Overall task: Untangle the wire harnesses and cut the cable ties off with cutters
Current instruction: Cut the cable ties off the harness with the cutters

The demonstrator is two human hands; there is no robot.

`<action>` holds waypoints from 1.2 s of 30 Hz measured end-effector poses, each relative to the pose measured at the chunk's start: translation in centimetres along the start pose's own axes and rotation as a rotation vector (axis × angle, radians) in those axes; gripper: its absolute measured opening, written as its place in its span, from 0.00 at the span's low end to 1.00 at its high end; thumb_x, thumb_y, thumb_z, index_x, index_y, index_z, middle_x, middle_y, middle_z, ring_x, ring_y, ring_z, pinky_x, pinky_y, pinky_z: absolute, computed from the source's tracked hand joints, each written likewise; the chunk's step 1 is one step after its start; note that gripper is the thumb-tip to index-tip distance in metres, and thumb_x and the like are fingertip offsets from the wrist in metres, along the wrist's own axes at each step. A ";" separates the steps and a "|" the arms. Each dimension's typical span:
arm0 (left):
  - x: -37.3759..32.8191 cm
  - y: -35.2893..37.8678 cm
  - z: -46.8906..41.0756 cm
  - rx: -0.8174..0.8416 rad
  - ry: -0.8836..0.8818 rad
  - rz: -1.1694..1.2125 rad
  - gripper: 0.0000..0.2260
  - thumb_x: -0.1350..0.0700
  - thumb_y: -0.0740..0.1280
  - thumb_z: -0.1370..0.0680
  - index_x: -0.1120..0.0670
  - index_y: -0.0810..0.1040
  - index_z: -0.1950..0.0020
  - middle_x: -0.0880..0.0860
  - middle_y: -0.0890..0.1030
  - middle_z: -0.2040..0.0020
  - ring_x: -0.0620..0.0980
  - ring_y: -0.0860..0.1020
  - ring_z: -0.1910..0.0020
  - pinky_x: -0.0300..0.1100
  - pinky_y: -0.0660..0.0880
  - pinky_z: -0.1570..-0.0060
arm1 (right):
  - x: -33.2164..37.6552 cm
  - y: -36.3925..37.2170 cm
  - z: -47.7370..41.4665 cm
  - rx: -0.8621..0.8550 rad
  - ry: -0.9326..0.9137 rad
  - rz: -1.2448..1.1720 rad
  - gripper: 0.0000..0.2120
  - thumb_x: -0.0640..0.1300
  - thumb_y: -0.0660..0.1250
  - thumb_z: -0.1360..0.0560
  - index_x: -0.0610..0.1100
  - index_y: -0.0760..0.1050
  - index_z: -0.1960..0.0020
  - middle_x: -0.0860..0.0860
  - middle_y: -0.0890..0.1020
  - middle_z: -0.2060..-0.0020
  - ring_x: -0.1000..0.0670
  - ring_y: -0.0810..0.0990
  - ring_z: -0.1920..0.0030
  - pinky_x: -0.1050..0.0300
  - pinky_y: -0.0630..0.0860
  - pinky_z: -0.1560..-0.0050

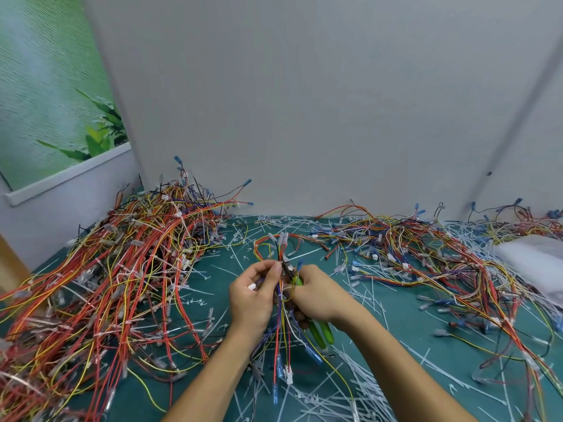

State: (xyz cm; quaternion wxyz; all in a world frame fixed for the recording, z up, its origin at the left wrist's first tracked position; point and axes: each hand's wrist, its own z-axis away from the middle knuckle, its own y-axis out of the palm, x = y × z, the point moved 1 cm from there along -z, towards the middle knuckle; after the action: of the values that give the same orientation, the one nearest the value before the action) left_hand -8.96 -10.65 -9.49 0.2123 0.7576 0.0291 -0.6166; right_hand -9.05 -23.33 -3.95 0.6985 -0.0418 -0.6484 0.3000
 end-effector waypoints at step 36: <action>-0.1 -0.3 -0.2 0.045 0.306 -0.308 0.06 0.59 0.72 0.22 0.47 0.80 0.53 0.43 0.83 0.57 0.44 0.81 0.56 0.41 0.77 0.51 | 0.6 -0.6 0.7 0.073 0.086 -0.111 0.07 0.32 0.56 0.23 0.39 0.70 0.55 0.47 0.75 0.72 0.49 0.73 0.77 0.56 0.73 0.75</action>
State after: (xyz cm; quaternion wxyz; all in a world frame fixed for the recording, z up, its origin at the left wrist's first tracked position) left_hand -8.91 -10.26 -9.51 0.0920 0.8336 0.1628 -0.5198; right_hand -9.48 -23.73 -3.07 0.7422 0.0069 -0.6079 0.2822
